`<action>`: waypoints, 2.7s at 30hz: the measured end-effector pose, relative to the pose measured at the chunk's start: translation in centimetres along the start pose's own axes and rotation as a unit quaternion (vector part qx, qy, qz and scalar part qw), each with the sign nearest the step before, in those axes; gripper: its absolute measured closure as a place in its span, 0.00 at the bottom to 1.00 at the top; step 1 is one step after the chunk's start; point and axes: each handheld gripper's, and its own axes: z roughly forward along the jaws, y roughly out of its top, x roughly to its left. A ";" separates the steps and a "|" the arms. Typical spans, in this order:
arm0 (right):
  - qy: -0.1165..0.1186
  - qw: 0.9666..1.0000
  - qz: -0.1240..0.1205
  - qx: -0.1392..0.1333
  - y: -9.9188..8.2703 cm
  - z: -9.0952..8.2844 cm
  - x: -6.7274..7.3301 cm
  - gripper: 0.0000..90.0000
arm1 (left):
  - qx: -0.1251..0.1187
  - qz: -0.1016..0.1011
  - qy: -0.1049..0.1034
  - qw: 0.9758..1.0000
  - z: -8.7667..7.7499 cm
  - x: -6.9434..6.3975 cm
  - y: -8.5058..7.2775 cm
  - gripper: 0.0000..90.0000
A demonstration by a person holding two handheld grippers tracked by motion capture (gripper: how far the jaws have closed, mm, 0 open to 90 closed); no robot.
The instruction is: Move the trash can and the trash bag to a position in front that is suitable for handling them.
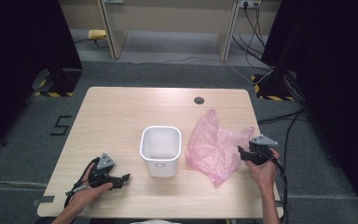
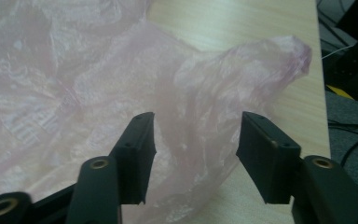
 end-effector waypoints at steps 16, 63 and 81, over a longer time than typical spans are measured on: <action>0.124 0.992 0.003 -0.037 3.2 -0.5 9.7 0.46 | 0.000 0.001 0.002 1.000 0.0 -0.1 0.0 0.16; 0.113 0.993 -0.002 -0.040 1.9 -2.7 10.8 0.35 | -0.002 0.004 0.000 1.000 0.1 -0.1 0.0 0.16; 0.060 0.996 0.048 0.047 2.6 3.0 8.6 0.18 | -0.007 -0.018 0.025 1.000 0.2 1.1 0.1 0.16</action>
